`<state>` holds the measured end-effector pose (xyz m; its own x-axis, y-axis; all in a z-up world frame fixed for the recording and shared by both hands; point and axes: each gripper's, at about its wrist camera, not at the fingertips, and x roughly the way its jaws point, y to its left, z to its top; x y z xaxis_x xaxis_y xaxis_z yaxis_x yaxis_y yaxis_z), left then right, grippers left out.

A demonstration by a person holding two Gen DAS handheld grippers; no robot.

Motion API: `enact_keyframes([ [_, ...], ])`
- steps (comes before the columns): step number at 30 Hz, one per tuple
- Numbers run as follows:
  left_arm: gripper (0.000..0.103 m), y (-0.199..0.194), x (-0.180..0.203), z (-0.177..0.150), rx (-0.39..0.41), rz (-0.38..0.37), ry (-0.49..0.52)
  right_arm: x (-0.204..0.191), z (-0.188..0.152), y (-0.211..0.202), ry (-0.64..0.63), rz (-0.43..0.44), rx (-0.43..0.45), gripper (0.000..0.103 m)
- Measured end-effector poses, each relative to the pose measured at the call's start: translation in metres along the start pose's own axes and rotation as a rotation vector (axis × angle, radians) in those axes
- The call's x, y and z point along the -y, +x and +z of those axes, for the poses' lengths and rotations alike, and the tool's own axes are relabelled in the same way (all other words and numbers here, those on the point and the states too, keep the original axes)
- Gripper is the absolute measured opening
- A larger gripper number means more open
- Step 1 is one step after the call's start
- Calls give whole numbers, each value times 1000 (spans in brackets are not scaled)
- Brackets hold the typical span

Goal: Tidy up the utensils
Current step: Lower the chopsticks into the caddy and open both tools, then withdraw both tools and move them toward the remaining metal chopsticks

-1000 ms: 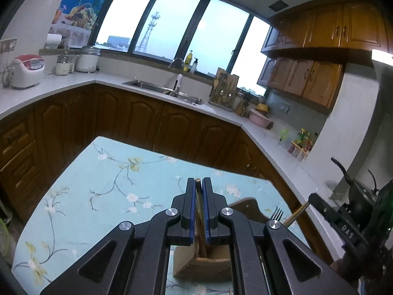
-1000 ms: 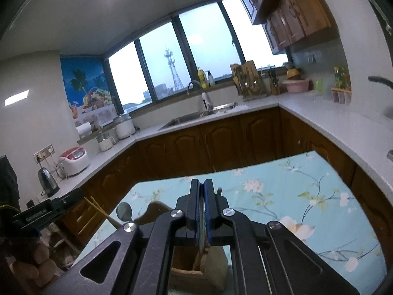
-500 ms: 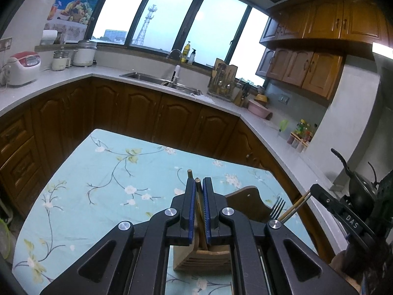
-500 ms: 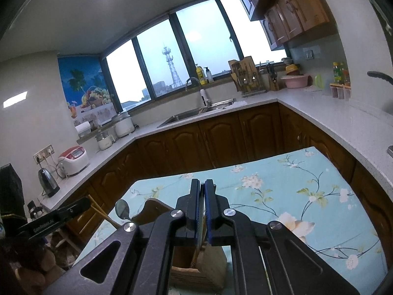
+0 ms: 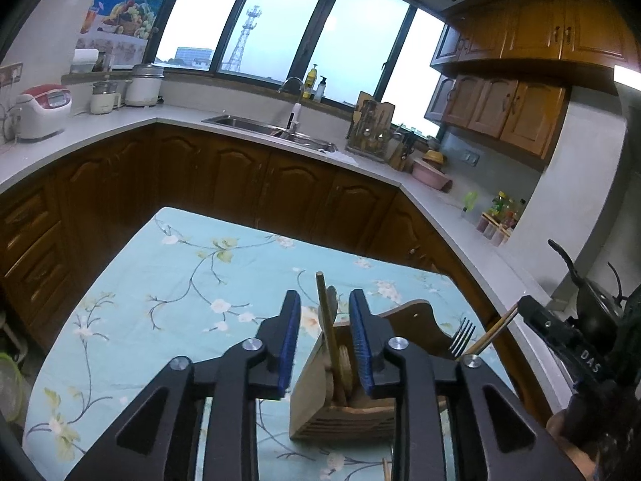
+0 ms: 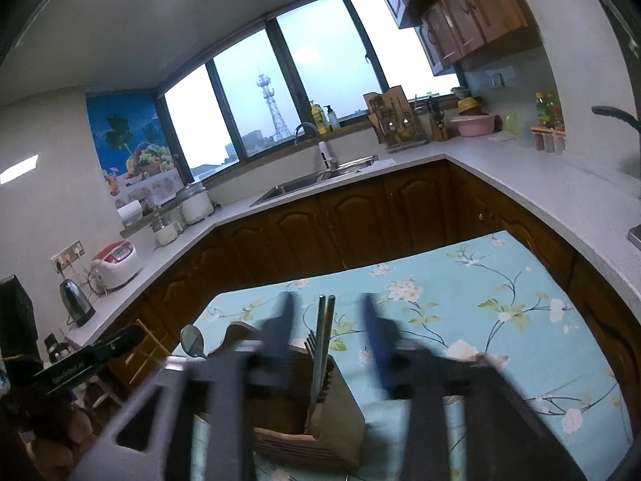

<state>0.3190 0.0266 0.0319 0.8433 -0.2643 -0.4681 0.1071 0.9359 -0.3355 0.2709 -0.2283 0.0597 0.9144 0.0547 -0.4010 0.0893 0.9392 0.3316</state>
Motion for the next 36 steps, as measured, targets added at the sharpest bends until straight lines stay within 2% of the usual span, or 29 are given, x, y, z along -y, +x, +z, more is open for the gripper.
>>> enact_keyframes([
  [2,36,-1,0,-1,-1,9,-2,0,0,-1,0,2,3,51],
  [8,40,-1,-2,-2,-13,13,-8,1,-3,-4,4,11,-2,57],
  [14,50,-9,-4,-1,-13,11,-15,2,-5,-11,13,22,-2,66],
  [21,62,-27,-7,-9,-14,9,-32,5,-10,-25,25,21,3,71],
  [29,66,-52,-18,-24,-42,13,-47,12,-26,-40,43,8,-21,73],
  [36,67,-73,-19,-37,-75,20,-54,20,-46,-56,56,-7,-59,73],
])
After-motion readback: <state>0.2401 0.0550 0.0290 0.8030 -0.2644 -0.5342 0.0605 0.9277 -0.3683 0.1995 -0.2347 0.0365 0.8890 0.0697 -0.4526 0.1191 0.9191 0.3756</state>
